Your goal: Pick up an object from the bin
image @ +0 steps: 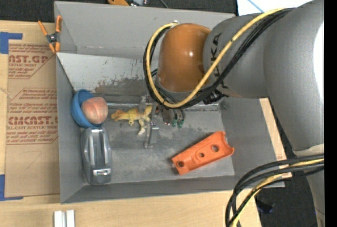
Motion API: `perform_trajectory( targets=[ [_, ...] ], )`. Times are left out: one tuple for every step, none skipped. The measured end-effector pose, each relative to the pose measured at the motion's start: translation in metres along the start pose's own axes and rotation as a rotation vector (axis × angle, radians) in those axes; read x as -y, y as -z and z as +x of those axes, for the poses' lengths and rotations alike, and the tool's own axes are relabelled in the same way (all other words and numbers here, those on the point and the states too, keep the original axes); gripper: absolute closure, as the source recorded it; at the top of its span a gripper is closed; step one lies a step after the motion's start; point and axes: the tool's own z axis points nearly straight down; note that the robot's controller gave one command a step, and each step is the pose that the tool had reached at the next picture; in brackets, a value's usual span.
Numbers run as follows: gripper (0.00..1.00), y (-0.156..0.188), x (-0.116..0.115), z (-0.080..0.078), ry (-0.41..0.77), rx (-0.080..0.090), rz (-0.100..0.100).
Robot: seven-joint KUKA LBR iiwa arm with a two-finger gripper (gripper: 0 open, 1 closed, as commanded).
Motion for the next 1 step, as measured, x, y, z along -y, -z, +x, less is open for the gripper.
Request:
perform_trajectory(
  targets=[
    [0.00, 0.0046, 0.0007, -0.0018, -0.003, 0.007, -0.001]
  ],
)
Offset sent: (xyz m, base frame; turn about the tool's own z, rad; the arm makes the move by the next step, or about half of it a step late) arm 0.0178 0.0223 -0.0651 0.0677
